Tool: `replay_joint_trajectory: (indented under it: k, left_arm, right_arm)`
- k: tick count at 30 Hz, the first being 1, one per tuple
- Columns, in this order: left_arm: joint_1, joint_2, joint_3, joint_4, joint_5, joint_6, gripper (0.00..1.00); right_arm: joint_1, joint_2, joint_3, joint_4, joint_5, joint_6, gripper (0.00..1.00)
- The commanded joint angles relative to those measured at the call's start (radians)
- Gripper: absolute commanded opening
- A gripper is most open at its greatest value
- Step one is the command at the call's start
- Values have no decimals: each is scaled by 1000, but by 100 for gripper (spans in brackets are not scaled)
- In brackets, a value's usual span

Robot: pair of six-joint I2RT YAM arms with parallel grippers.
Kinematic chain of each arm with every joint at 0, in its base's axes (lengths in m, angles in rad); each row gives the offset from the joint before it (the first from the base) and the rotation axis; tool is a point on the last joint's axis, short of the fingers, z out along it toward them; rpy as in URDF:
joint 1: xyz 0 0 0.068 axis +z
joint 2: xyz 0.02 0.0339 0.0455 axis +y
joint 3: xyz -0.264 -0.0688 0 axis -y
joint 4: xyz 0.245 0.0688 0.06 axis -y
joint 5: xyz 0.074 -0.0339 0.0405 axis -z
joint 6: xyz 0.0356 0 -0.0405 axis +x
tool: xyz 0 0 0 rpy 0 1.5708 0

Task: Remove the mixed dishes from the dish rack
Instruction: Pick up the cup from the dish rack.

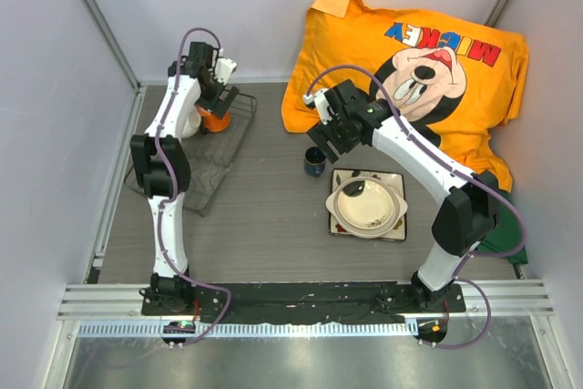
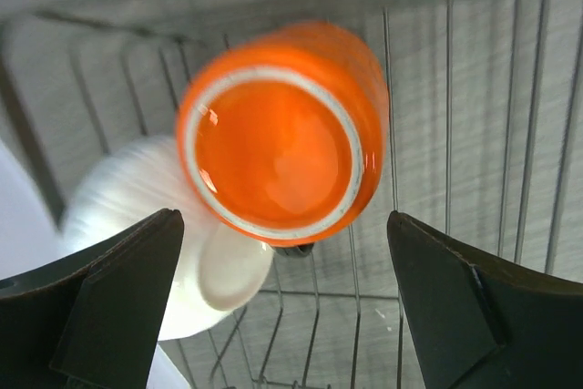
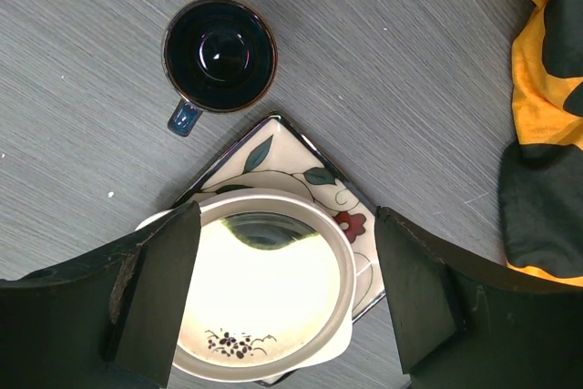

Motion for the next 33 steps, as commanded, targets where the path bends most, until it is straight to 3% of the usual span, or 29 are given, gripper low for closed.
replay_joint_trajectory:
  k: [1, 11, 22, 33]
  left_arm:
    - [21, -84, -126, 25, 42, -6, 99]
    - [23, -172, -275, 76, 94, -4, 95]
    - [24, -94, -197, 77, 65, -4, 93]
    - [72, -69, -203, 107, 140, 8, 87]
  right_arm:
    - [6, -45, 0, 37, 5, -10, 81]
    - [8, -36, -20, 43, 2, -11, 81]
    - [5, -53, -67, 58, 2, -17, 81]
    - [5, -51, -87, 69, -4, -19, 81]
